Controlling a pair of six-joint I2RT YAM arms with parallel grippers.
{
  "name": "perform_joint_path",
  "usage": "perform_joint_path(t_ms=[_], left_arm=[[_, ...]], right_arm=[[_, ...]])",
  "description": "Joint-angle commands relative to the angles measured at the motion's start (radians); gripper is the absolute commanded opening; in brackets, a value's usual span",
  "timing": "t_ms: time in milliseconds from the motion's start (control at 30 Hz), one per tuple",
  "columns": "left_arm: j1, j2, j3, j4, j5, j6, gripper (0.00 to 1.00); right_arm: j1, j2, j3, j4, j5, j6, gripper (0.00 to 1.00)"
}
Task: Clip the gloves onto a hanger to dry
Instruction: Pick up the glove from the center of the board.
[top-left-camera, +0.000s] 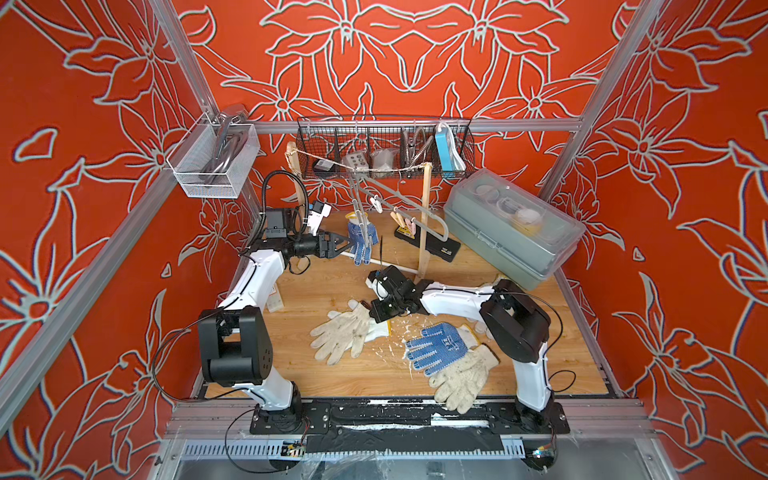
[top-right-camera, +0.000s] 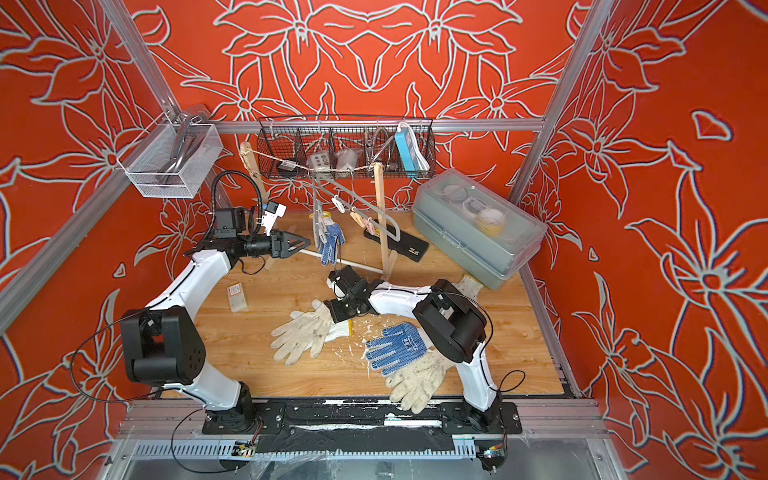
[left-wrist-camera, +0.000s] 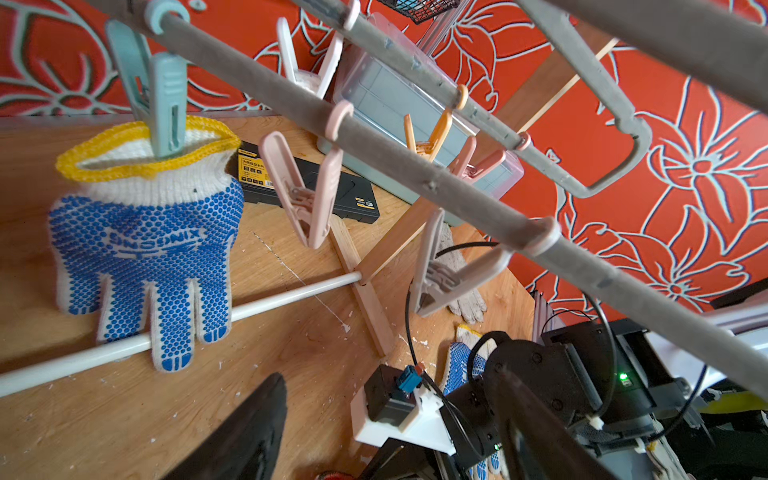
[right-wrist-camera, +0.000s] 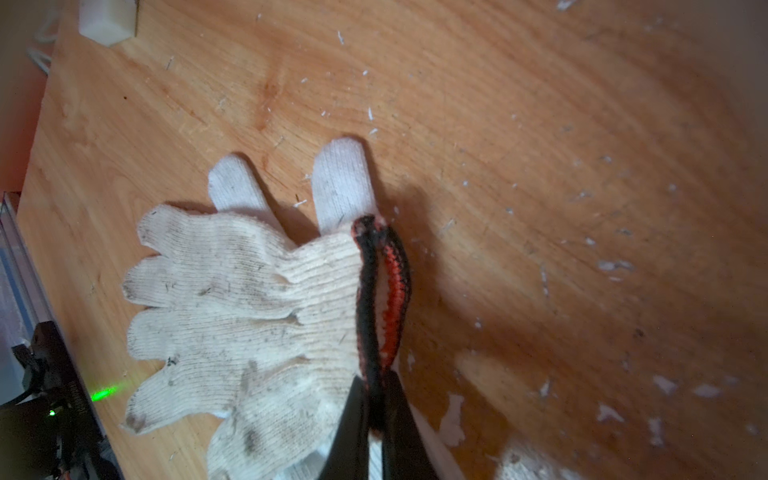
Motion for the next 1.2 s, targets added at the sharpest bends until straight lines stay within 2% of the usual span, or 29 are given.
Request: perform_joint_path(t_ms=[0,167,500,667,800,1033,1167], left_arm=[[-0.008,-0.029,-0.01,-0.026,0.01,0.025,0.78],[-0.008,-0.028,-0.007,-0.031,0.01,0.026,0.78],[-0.011,-0.023,0.0,-0.039,0.021,0.024,0.77],[-0.013,-0.023,0.009,-0.059,0.025,0.034,0.77],[-0.013,-0.028,0.014,-0.088,0.024,0.063,0.77],[-0.01,0.037,0.135,-0.233,-0.007,0.192,0.77],[-0.017,0.072,0.144,-0.107,0.037,0.149,0.76]], right_arm=[[0.008,-0.029,0.026,-0.016,0.024,-0.039,0.06],[0.01,-0.076,0.039,-0.057,0.07,-0.119,0.11],[0.011,-0.107,0.045,-0.063,0.092,-0.188,0.17],[0.011,-0.123,0.039,-0.053,0.077,-0.2,0.05],[0.01,-0.19,0.012,-0.034,0.089,-0.267,0.0],[-0.027,-0.321,-0.039,-0.055,0.081,-0.477,0.0],[-0.076,-0.36,-0.035,-0.083,0.011,-0.524,0.0]])
